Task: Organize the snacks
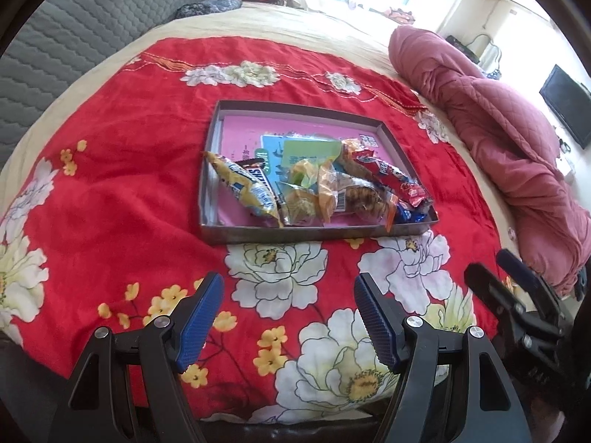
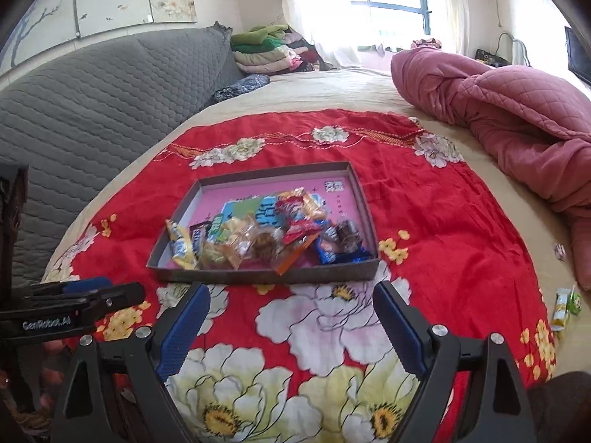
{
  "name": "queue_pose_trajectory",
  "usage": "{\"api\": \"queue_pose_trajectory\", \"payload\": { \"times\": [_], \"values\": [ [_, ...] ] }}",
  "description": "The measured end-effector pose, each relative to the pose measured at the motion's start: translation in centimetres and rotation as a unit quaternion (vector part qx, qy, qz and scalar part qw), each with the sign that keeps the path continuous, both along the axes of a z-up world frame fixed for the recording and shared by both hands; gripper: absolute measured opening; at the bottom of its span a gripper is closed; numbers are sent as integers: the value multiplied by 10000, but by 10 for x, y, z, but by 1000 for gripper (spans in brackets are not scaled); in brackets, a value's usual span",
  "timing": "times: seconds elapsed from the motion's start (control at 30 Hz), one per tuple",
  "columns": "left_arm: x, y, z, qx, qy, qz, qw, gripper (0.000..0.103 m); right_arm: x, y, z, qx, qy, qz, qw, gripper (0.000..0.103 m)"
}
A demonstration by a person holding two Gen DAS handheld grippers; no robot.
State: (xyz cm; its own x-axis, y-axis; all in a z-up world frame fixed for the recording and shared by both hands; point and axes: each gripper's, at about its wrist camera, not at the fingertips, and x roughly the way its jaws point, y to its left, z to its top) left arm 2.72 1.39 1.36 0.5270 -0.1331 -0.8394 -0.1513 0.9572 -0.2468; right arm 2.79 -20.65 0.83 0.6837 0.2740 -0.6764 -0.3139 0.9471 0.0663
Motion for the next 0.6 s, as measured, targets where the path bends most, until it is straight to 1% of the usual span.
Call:
{"api": "queue_pose_trajectory", "payload": {
  "times": [0.17,0.6],
  "values": [
    [-2,-3,-1,41,49,-40,10000,75,-7,6,-1,-148,10,89,9999,90],
    [-3,-5,1,166,65,-19,9998,75,-3,4,-9,-163,169,40,9997,91]
  ]
}}
